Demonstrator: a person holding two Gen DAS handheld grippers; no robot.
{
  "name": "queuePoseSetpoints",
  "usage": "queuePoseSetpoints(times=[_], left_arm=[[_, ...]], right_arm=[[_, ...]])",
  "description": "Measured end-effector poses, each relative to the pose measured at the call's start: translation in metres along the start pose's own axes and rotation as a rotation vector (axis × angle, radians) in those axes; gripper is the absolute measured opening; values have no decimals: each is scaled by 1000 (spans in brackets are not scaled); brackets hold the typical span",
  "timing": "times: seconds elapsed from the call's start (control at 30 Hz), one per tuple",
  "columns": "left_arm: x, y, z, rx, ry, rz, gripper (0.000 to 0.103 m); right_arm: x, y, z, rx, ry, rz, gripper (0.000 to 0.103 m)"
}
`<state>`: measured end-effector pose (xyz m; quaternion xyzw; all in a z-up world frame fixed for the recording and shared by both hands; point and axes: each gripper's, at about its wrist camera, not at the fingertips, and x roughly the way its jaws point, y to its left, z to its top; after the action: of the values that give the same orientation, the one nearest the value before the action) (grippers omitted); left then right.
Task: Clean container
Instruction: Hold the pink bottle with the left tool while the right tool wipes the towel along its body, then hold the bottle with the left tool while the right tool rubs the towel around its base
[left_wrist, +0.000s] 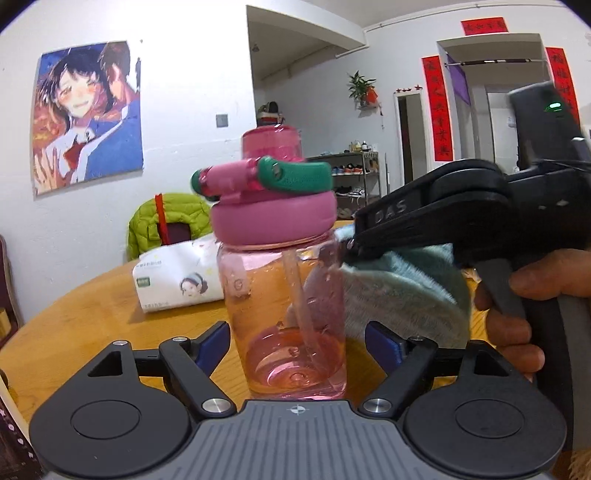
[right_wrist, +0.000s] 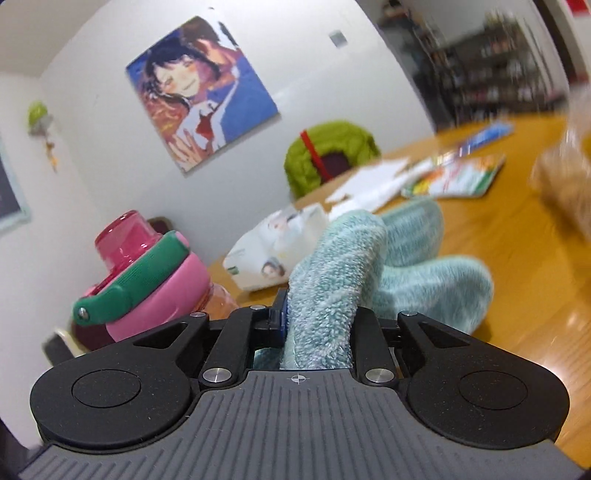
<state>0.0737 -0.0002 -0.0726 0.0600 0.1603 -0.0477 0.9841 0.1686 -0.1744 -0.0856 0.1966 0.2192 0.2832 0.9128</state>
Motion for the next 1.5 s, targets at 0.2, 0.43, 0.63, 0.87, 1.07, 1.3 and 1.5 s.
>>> queuePoseSetpoints(times=[0.2, 0.43, 0.63, 0.87, 1.07, 1.3, 1.5], left_arm=[[7, 6, 0, -3, -7, 11, 81], [11, 10, 0, -15, -5, -47, 69], [18, 18, 1, -6, -11, -116, 69], [14, 11, 0, -81, 40, -23, 81], [-3, -10, 2, -45, -2, 67, 80], [1, -8, 1, -10, -27, -8, 76], [14, 14, 2, 0, -30, -95, 75]], right_arm=[[2, 12, 16, -15, -41, 3, 24], [21, 16, 18, -30, -34, -102, 17], [40, -40, 6, 506, 37, 298, 17], [41, -44, -3, 534, 47, 270, 17], [37, -42, -3, 533, -18, 267, 20], [43, -41, -5, 574, 45, 327, 20], [39, -35, -3, 558, 92, 323, 20]])
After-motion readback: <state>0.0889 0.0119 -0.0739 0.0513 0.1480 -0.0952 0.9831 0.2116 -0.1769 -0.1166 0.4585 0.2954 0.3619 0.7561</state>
